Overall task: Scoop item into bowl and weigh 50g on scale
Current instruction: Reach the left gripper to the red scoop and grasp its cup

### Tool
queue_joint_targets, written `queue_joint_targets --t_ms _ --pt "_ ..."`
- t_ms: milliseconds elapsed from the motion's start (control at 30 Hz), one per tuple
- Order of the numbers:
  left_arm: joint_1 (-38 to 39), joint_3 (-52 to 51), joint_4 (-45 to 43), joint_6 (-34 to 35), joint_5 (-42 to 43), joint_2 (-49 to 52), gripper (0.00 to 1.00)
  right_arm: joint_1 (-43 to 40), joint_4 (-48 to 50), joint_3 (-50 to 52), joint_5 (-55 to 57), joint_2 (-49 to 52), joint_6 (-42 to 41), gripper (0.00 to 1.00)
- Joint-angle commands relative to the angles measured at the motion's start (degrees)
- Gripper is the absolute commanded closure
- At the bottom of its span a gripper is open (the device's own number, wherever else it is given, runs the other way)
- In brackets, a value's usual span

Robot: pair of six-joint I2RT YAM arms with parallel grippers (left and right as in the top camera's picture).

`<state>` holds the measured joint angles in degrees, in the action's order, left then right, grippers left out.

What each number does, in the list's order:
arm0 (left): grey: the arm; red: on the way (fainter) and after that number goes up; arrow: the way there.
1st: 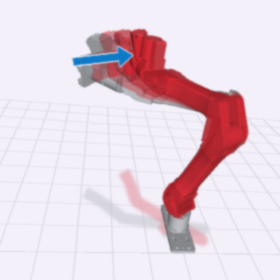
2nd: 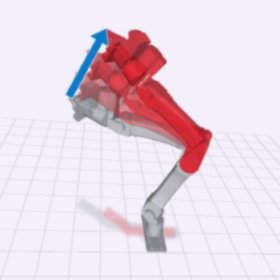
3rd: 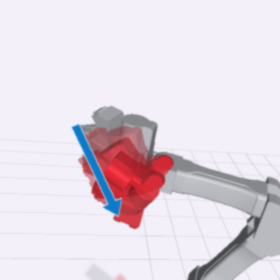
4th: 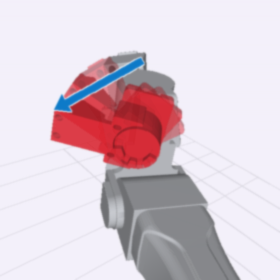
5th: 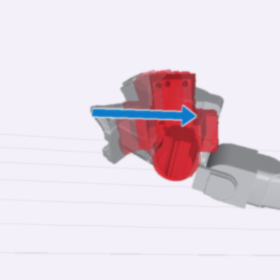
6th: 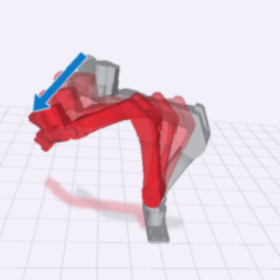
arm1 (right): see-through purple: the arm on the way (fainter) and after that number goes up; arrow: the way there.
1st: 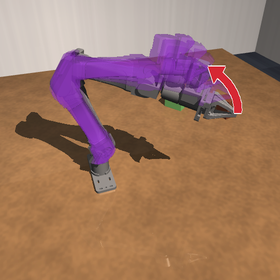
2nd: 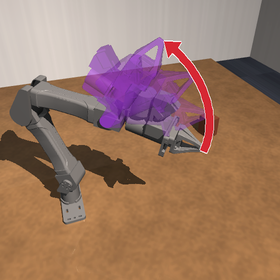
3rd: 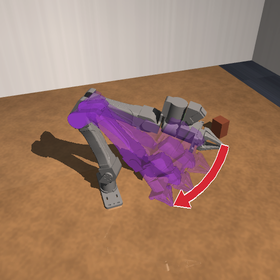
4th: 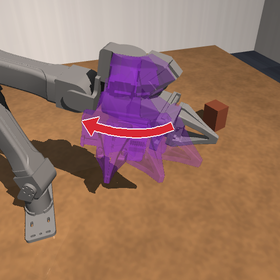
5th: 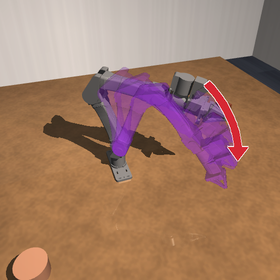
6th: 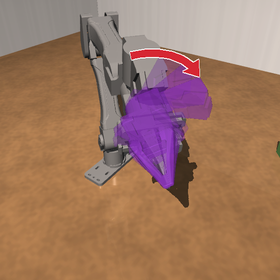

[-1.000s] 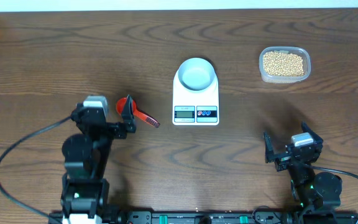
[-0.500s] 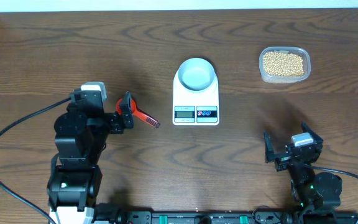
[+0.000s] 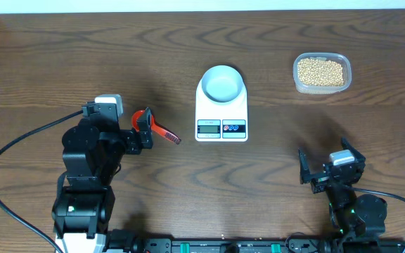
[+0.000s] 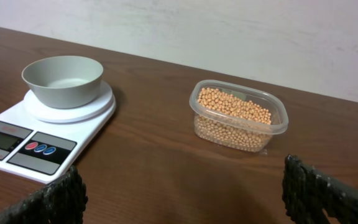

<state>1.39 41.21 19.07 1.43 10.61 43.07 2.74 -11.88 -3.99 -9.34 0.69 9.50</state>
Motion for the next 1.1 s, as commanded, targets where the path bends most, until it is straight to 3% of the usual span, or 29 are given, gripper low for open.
queue_joint_targets --t_ms 0,267,433,533,600,833,1067 --pt "-0.13 1.20 -1.25 -0.52 0.70 -0.09 0.02 -0.28 0.11 0.31 0.20 -0.31 0.42 0.01" --pt "-0.13 1.20 -2.64 2.58 -0.28 0.00 0.02 -0.28 0.11 0.31 0.20 -0.31 0.44 0.01" --pt "-0.13 1.20 -2.58 13.40 -11.06 2.67 0.02 -0.28 0.11 0.31 0.20 -0.31 0.42 0.00" --pt "-0.13 1.20 -2.47 18.84 -13.11 5.64 0.02 -0.28 0.11 0.31 0.20 -0.31 0.44 0.01" --pt "-0.13 1.20 -2.43 21.86 -13.22 8.61 0.02 -0.28 0.11 0.31 0.20 -0.31 0.42 0.01" --pt "-0.07 1.20 -2.21 22.12 -12.72 18.69 0.02 -0.28 0.11 0.31 0.20 -0.31 0.44 0.01" --pt "-0.07 1.20 -2.36 31.39 -12.63 24.90 0.02 -0.28 0.11 0.31 0.20 -0.31 0.42 0.01"
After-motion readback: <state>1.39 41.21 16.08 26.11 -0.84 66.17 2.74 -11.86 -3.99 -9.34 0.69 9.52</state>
